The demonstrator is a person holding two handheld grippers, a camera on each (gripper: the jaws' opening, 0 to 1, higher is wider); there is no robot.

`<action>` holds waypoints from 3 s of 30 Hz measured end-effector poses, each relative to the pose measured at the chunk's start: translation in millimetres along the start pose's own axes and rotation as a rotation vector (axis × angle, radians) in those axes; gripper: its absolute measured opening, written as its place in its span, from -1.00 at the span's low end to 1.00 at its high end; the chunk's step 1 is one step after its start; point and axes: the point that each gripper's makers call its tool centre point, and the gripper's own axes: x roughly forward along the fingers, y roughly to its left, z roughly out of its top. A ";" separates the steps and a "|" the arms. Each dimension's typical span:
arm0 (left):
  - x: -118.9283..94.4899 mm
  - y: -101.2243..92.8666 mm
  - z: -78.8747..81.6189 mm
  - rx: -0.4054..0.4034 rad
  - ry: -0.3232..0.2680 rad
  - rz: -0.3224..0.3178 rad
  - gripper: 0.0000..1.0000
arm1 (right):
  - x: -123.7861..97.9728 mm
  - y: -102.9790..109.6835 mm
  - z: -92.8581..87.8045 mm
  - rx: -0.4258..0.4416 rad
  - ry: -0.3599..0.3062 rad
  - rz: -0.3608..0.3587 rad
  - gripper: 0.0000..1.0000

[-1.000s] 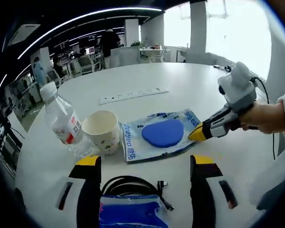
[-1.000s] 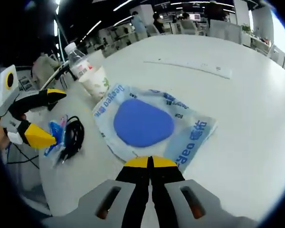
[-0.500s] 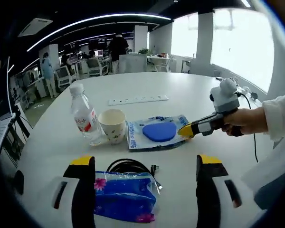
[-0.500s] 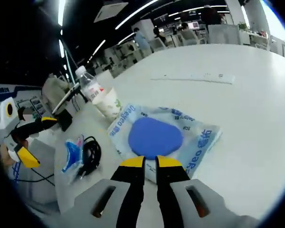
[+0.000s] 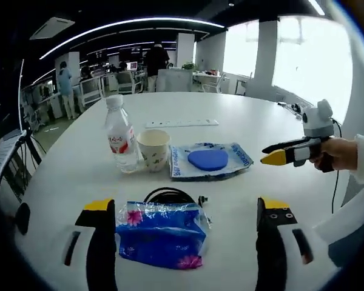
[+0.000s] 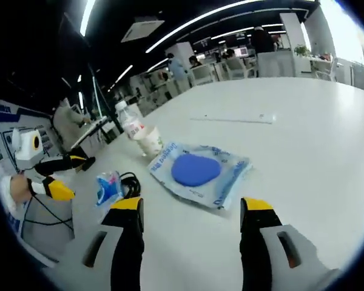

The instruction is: Arrange the tabletop items into an orderly group along one side of the table until the central work area is clear of visible clutter.

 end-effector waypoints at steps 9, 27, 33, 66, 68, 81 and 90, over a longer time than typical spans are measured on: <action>-0.3 0.5 4.4 -0.009 -0.008 -0.011 1.00 | -19.8 -1.2 -20.0 0.042 0.024 -0.035 0.23; -15.7 20.4 -34.1 -0.075 0.045 0.034 1.00 | -31.1 31.5 -38.7 0.090 0.038 0.001 0.20; -15.3 20.4 -39.9 -0.086 0.051 0.033 1.00 | -33.7 39.2 -48.0 0.107 0.045 0.007 0.20; 10.0 96.2 -78.1 -0.182 0.189 -0.026 0.00 | -69.7 39.6 -66.2 0.173 0.022 -0.094 0.07; 13.7 95.0 -83.4 -0.159 0.207 -0.038 -0.12 | -72.6 38.2 -69.7 0.182 0.022 -0.103 0.07; 14.6 83.2 -97.9 -0.175 0.242 -0.053 -0.82 | -89.5 40.7 -88.0 0.248 0.017 -0.150 0.03; 3.8 82.5 -90.5 -0.263 0.197 -0.039 -1.00 | -83.5 54.6 -91.2 0.265 0.023 -0.117 0.02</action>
